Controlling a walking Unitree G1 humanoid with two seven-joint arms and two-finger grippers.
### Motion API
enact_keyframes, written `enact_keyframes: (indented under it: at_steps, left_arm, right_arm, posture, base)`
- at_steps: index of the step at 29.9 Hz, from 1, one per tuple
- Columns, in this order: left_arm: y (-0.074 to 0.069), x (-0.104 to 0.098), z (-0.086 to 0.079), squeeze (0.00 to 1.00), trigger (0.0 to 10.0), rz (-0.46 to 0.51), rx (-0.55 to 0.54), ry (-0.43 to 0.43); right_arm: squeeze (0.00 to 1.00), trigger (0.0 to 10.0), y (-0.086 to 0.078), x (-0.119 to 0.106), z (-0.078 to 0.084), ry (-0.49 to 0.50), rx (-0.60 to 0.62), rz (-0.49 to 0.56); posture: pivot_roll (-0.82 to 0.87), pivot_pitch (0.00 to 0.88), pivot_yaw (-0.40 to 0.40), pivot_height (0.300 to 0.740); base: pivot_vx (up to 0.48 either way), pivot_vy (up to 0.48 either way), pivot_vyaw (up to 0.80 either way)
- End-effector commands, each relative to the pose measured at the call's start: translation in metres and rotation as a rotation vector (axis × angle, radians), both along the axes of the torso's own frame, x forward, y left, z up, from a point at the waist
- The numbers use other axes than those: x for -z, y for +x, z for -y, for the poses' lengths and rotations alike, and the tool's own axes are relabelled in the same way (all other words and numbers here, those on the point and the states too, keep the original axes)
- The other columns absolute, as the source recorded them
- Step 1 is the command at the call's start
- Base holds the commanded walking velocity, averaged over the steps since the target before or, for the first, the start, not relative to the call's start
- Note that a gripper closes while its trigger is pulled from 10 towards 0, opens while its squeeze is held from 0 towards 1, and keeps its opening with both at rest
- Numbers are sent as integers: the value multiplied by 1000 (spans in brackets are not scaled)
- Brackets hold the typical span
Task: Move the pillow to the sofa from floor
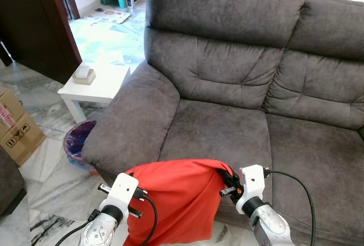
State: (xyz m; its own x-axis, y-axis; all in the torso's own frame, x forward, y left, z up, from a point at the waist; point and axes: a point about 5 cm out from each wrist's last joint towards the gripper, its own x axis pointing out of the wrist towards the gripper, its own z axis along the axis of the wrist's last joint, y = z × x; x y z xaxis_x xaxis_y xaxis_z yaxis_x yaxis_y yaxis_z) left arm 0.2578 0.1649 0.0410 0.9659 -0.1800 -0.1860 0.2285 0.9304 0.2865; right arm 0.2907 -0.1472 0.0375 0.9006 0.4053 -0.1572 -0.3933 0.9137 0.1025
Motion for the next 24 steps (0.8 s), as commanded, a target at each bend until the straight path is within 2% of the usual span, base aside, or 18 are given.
enact_keyframes:
  at_steps: [1,5,24]
  left_arm:
    - [4,-18,4,0,10000,110,21,-1]
    - [5,-19,2,0,10000,115,10,4]
    - [3,-20,3,0,10000,115,11,-44]
  right_arm:
    - [0,10000,7,-11,1,1,8,61]
    - [0,10000,8,-12,2,-2,7,65]
    - [0,10000,10,-11,3,-4,20,68]
  posture:
    - [57,115,-28,740]
    - [57,114,-29,740]
    - [62,115,-24,740]
  base:
    - [0,0,-800]
    - [0,-480,-800]
    - [0,0,-800]
